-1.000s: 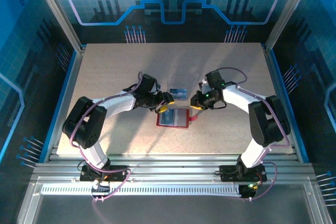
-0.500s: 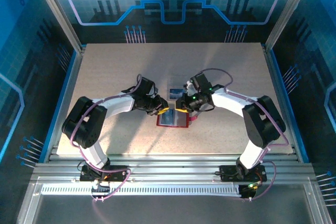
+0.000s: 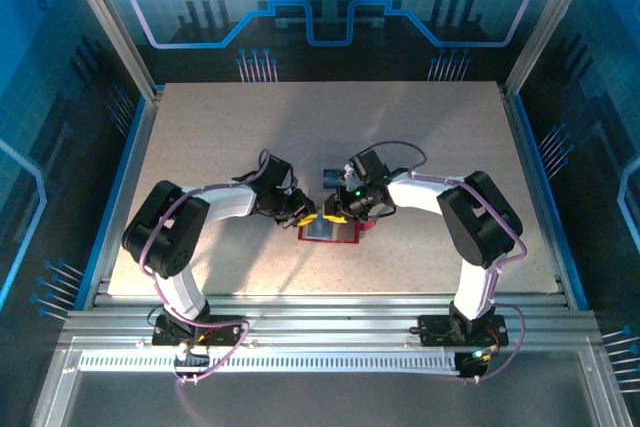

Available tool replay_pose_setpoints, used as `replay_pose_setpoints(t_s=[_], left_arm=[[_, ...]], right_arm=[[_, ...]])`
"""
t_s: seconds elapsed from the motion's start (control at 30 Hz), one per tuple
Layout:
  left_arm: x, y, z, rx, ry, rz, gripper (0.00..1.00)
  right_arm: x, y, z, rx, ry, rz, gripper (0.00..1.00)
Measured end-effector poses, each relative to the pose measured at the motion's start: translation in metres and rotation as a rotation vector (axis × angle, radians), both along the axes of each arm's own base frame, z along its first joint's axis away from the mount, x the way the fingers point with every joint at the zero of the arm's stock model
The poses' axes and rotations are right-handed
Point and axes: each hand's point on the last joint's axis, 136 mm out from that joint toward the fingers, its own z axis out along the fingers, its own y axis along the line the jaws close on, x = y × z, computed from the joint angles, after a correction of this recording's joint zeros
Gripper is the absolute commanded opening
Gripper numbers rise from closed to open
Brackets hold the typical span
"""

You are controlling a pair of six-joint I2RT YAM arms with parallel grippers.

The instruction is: Take the credit cards out of the card holder

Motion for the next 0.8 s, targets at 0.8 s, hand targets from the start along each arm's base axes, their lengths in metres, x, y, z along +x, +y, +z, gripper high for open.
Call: replay_pose_setpoints(t_s=[0.8], left_arm=[[-0.0013,0.0006,-0.0007,0.004,0.003,-0.005,0.17]], right_arm=[[-0.0093,0.0034,-0.0046,-0.005,0.028,0.030,0.25]])
